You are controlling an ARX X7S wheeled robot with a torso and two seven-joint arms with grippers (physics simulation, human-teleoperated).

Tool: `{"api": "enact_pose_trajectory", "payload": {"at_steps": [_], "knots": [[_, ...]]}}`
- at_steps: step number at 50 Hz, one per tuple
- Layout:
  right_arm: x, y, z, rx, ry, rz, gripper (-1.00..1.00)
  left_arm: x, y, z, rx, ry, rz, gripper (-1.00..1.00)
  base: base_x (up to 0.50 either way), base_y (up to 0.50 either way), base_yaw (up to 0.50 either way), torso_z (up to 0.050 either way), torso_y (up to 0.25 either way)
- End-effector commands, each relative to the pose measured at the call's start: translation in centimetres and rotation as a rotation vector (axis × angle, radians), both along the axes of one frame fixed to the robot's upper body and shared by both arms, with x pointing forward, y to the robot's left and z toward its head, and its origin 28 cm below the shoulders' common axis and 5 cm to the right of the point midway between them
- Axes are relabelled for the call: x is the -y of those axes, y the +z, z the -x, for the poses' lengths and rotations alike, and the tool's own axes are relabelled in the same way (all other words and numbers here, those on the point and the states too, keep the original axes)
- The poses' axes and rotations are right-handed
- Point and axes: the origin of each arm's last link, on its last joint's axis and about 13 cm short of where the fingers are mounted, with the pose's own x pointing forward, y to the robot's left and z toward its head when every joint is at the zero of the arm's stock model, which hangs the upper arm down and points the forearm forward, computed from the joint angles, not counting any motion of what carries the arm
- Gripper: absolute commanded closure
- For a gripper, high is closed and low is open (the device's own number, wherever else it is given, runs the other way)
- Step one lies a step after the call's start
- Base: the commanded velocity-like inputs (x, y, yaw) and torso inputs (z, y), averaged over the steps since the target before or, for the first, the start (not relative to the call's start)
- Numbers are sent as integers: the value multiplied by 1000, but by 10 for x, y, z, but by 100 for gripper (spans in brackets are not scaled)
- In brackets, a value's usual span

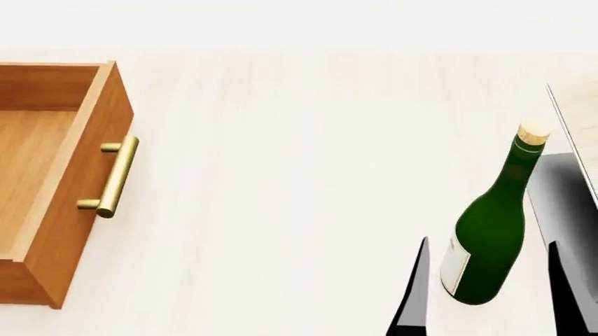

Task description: Put the bowl on top of the cabinet.

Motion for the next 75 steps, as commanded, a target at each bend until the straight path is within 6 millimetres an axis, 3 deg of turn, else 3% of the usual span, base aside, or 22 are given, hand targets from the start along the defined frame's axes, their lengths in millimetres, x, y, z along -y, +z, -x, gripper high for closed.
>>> {"api": "enact_pose_trajectory", "payload": {"at_steps": [1, 26, 56, 57, 75], "knots": [[-1, -1, -1, -5, 0, 6, -100, -10, -9, -3, -7, -38, 110, 100, 0, 0, 0, 0, 0], [-1, -2, -2, -14, 1, 5, -100, -21, -38, -21, -186, 31, 473, 100, 0, 0, 0, 0, 0], [0, -4, -4, -21, 1, 5, -100, -37, -67, -19, -242, 204, 600, 100, 0, 0, 0, 0, 0], [0, -4, -4, -21, 2, 7, -100, -36, -65, -19, -251, 204, 580, -100, 0, 0, 0, 0, 0], [0, -3, -3, -19, 2, 7, -100, -25, -52, -18, -232, 190, 524, -100, 0, 0, 0, 0, 0]]}}
